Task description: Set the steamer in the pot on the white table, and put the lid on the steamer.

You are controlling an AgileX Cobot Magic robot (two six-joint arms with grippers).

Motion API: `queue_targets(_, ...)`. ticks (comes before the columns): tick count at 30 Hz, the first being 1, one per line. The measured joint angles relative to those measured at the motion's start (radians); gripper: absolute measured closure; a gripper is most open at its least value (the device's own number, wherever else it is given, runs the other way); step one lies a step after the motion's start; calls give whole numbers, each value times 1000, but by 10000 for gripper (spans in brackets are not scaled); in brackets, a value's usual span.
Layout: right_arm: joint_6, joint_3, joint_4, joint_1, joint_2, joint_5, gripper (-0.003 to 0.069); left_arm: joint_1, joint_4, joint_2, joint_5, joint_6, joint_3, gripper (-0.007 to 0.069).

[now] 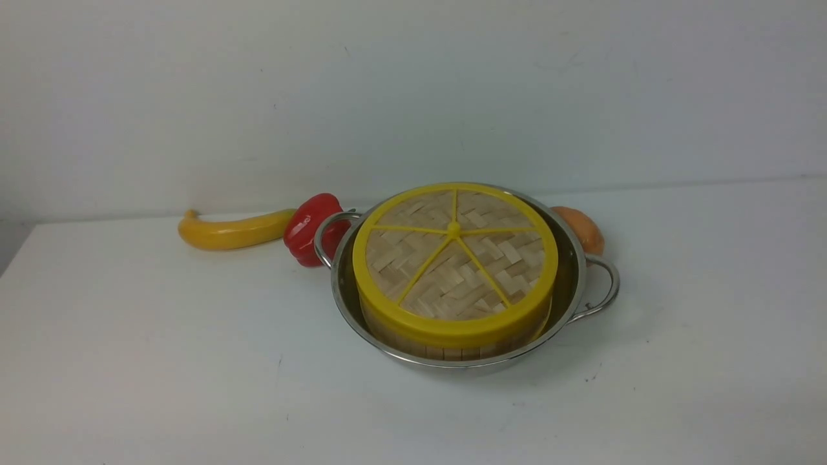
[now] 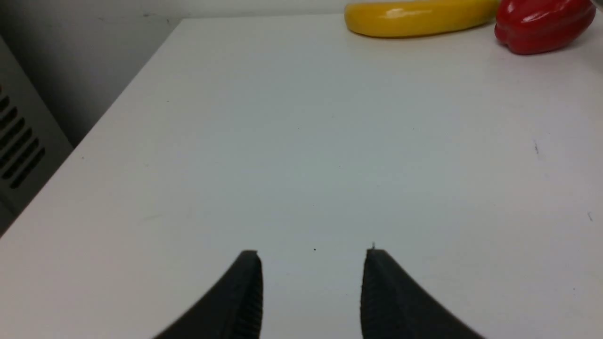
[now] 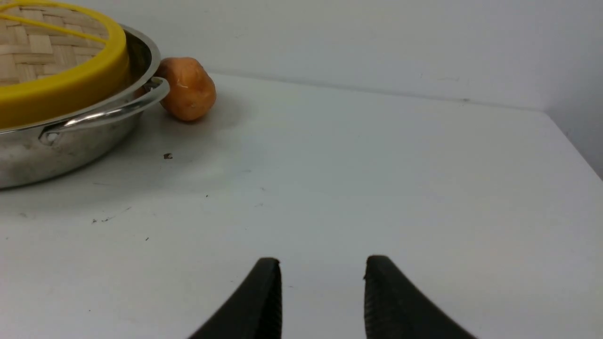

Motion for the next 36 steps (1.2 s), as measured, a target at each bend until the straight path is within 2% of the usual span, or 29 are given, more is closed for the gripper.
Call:
queue_targets(13,0,0,0,0,0,0,421,0,-48,0,-14,-2,1,344)
queue_targets(36,0,0,0,0,0,0,421,0,-56,0,-15,-2,2,344)
